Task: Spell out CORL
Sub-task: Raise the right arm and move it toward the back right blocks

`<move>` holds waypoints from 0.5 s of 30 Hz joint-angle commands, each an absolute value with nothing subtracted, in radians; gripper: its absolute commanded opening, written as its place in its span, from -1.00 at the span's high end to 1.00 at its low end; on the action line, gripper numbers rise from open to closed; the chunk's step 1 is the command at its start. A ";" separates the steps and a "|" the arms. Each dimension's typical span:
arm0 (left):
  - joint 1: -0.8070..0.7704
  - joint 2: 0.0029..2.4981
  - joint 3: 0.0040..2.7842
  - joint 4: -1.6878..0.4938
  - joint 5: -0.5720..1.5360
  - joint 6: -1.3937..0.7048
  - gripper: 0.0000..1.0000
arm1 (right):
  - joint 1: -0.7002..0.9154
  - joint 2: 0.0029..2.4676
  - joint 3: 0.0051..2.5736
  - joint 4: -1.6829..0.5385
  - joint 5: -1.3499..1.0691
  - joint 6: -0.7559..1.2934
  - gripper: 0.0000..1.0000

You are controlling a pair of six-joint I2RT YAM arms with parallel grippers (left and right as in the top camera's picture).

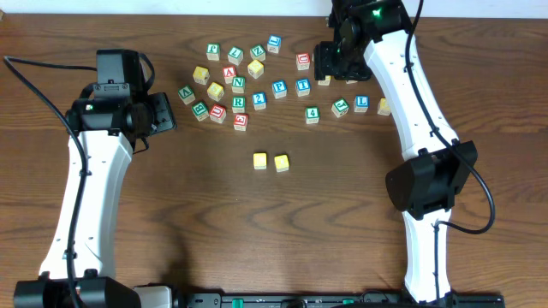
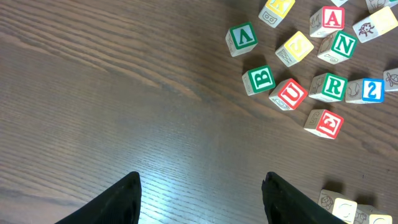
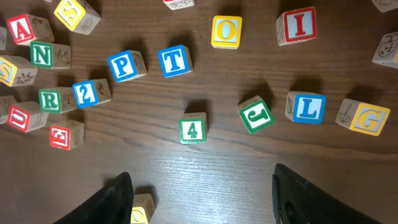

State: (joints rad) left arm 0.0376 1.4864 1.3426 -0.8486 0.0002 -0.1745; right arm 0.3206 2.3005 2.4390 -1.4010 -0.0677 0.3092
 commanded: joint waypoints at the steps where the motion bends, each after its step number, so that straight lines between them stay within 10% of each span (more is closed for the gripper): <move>1: 0.041 1.496 1.359 -0.847 -0.011 -0.158 -0.23 | 0.310 2.302 2.457 -1.400 -0.054 0.298 -0.34; 15: 0.041 1.496 1.359 -0.847 -0.011 -0.158 -0.23 | 0.299 2.302 2.457 -1.389 -0.054 0.299 -0.40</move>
State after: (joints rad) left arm 0.0376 1.4864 1.3426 -0.8486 0.0002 -0.1749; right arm 0.3180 2.3005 2.4390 -1.3926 -0.0662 0.3092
